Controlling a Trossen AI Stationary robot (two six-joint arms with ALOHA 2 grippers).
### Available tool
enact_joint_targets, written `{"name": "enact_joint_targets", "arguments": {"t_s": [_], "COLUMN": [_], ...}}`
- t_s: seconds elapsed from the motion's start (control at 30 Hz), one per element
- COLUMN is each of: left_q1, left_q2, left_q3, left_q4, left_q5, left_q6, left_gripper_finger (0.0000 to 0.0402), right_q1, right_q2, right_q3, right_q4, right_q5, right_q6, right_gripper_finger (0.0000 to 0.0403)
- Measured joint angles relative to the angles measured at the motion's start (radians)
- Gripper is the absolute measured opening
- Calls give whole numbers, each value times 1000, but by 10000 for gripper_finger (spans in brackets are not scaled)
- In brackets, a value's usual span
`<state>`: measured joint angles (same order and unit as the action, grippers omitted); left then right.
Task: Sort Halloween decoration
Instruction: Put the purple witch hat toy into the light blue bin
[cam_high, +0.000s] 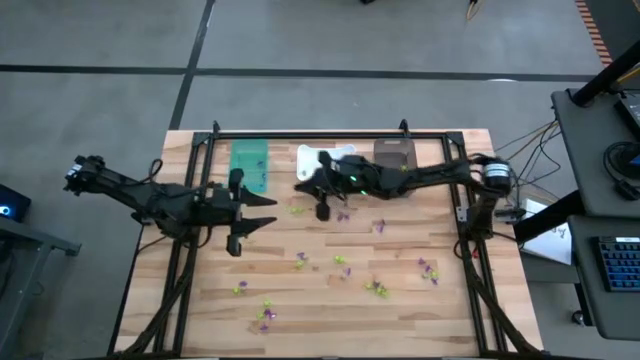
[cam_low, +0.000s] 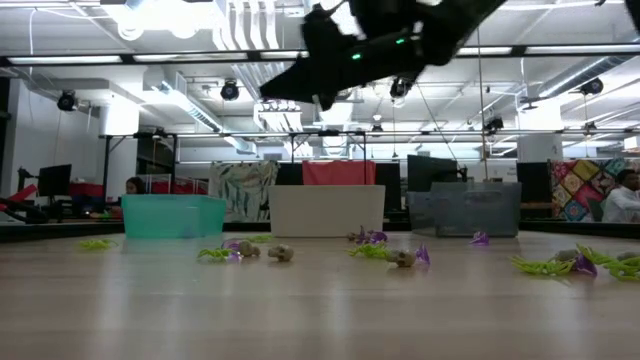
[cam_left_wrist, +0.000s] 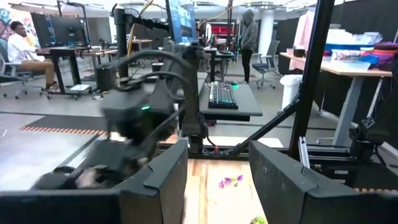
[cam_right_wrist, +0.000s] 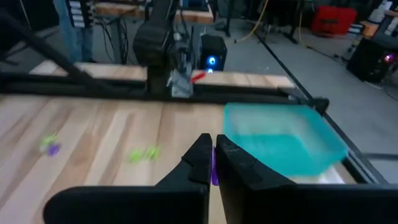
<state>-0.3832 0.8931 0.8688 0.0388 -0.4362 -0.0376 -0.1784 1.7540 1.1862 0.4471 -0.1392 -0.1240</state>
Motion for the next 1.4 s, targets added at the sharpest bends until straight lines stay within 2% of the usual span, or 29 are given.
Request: {"name": "enact_joint_targets", "arguments": {"t_s": [0.33, 0.63, 0.8, 0.93, 1.4], "left_q1": [0, -2, -3, -5, -5], "left_q2": [-65, -103, -102, -101, -80], "left_q3": [-1, -1, -2, -2, -2], "left_q4": [-20, -35, -36, -40, -41], "left_q5": [0, 1, 1, 1, 1], "left_q6": [7, 7, 11, 11, 11], "left_gripper_finger": [155, 155, 155, 155, 155], "right_q1": [-109, -149, -149, -149, -149], "right_q2": [343, 589, 685, 720, 723], "right_q3": [446, 799, 938, 997, 999], "right_q4": [-95, -247, -314, -389, -498], "right_q5": [-126, -133, -132, -131, -122], "right_q6": [-14, 5, 4, -5, -27], "right_gripper_finger": [8, 8, 8, 8, 8]}}
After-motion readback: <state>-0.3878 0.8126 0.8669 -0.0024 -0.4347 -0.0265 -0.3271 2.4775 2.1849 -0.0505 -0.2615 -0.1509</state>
